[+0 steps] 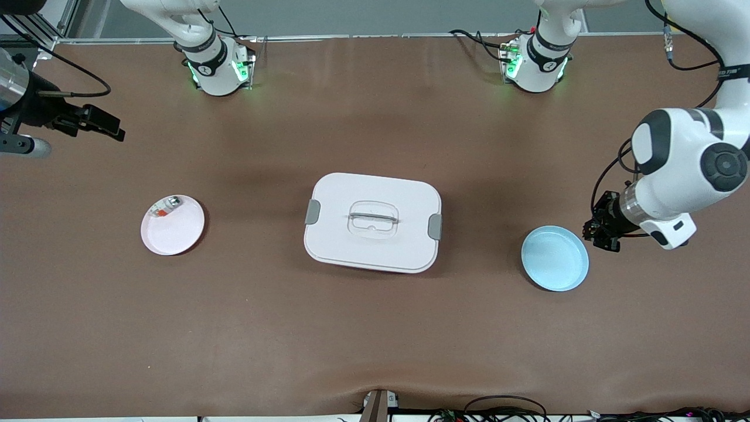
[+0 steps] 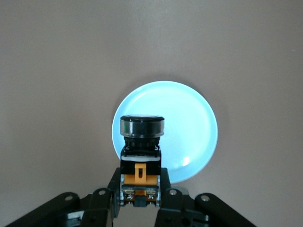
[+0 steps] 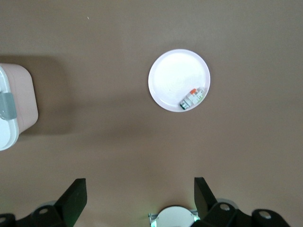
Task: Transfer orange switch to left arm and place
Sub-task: 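Carry the switch with the left gripper down onto the light-blue plate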
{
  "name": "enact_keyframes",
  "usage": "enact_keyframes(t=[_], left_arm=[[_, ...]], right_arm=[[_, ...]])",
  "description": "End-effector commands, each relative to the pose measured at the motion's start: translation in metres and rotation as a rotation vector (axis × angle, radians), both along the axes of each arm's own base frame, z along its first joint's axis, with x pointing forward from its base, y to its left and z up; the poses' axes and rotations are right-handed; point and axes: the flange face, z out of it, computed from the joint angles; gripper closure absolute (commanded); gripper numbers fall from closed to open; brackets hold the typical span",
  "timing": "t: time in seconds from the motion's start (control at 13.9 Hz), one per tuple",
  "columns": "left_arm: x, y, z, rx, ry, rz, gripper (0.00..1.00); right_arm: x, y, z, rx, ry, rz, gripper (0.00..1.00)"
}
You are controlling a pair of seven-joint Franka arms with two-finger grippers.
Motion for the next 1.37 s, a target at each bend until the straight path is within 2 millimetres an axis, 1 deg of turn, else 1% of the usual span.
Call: enact_keyframes(t=[0.0, 0.07, 0.14, 0.22, 0.29, 0.43, 0.5, 0.58, 0.65, 0.79, 0.86, 1.01, 1.15, 1.3], left_arm=[[0.004, -0.004, -0.026, 0.031, -0.020, 0.035, 1.00], [0.007, -0.006, -0.034, 0.029, -0.026, 0.062, 1.00], [0.009, -0.012, -0.044, 0.030, -0.019, 0.065, 1.00], [0.010, -0.017, -0.057, 0.038, -0.005, 0.063, 1.00], [0.012, -0.018, -0.064, 0.046, -0.005, 0.070, 1.00], [0.017, -0.025, -0.076, 0.043, -0.004, 0.084, 1.00], [0.017, -0.025, -0.084, 0.042, -0.004, 0.082, 1.00], [0.018, -0.028, -0.091, 0.039, -0.008, 0.077, 1.00], [0.019, -0.031, -0.100, 0.034, -0.017, 0.074, 1.00], [0.022, -0.032, -0.114, 0.025, -0.039, 0.074, 1.00], [0.021, -0.034, -0.120, 0.024, -0.036, 0.071, 1.00], [0.022, -0.034, -0.129, 0.019, -0.045, 0.071, 1.00], [0.020, -0.034, -0.137, 0.019, -0.037, 0.069, 1.00], [0.020, -0.034, -0.139, 0.018, -0.038, 0.069, 1.00]], right_arm=[[-0.006, 0.003, -0.011, -0.011, -0.045, 0.030, 0.00], [-0.005, 0.004, -0.015, -0.011, -0.051, 0.031, 0.00], [-0.004, 0.004, -0.018, -0.013, -0.059, 0.032, 0.00], [-0.003, 0.005, -0.019, -0.011, -0.067, 0.033, 0.00], [-0.003, 0.007, -0.018, -0.012, -0.077, 0.035, 0.00], [-0.005, 0.010, -0.009, -0.012, -0.103, 0.041, 0.00], [-0.006, 0.016, -0.002, -0.012, -0.120, 0.052, 0.00], [-0.009, 0.017, 0.007, -0.013, -0.157, 0.053, 0.00], [-0.009, 0.017, 0.011, -0.013, -0.173, 0.052, 0.00], [-0.007, 0.020, 0.011, -0.009, -0.186, 0.057, 0.00], [-0.006, 0.024, 0.012, -0.008, -0.197, 0.065, 0.00], [-0.006, 0.024, 0.015, -0.008, -0.203, 0.063, 0.00], [-0.008, 0.026, 0.013, -0.018, -0.187, 0.074, 0.00], [-0.008, 0.028, 0.008, -0.053, -0.167, 0.155, 0.00]])
